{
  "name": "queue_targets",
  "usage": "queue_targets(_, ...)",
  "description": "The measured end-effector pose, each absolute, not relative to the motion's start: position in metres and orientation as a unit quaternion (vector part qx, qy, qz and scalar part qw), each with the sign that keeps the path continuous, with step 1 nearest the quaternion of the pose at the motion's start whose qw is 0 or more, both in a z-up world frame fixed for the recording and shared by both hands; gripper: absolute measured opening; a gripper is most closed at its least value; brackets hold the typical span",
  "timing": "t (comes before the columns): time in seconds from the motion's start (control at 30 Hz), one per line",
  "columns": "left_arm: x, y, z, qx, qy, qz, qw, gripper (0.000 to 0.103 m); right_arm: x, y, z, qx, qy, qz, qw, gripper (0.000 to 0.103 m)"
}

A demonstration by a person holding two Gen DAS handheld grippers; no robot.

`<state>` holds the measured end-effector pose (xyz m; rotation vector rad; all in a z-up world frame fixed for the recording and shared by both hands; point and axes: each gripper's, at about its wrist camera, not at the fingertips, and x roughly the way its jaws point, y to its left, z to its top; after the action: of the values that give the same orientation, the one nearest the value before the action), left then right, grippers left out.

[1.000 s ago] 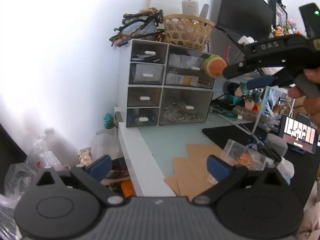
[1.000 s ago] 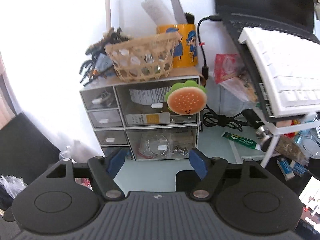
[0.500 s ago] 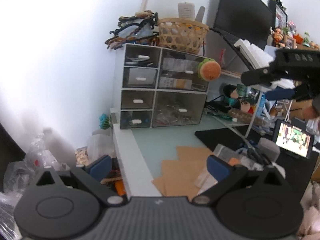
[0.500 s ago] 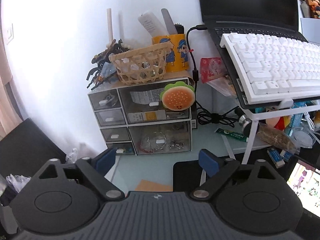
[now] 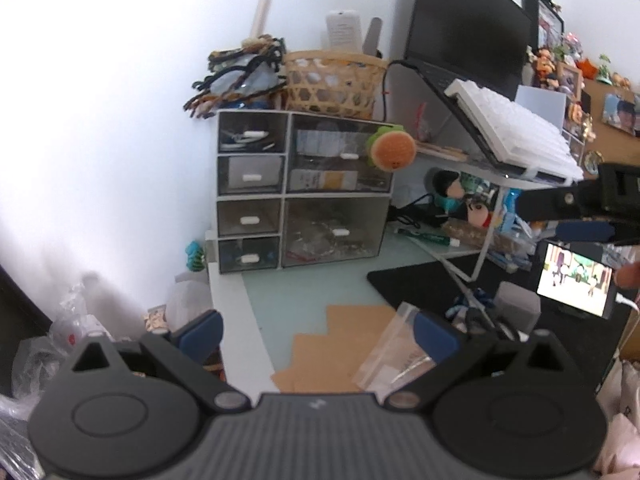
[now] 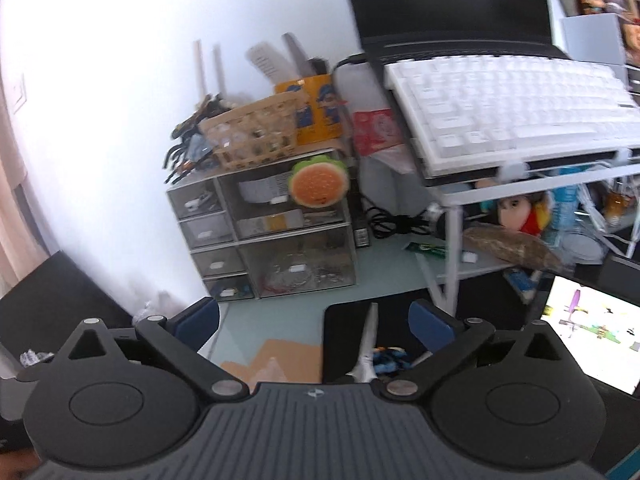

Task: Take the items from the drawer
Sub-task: 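Back the open right gripper away from the desk items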

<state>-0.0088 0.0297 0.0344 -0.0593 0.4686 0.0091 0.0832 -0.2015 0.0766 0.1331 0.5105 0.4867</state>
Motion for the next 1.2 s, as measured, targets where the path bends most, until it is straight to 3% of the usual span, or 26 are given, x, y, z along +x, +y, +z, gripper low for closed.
queue_targets(0.47, -0.019, -0.005, 0.042, -0.028, 0.233, 0.03, 0.972, 0.103, 0.047, -0.233, 0.064, 0.054, 0.197, 0.249, 0.947, 0.103)
queue_targets(1.2, -0.041, -0.05, 0.063, -0.014, 0.258, 0.053, 0.965, 0.103, 0.027, -0.28, 0.026, 0.077, 0.213, 0.242, 0.943, 0.103)
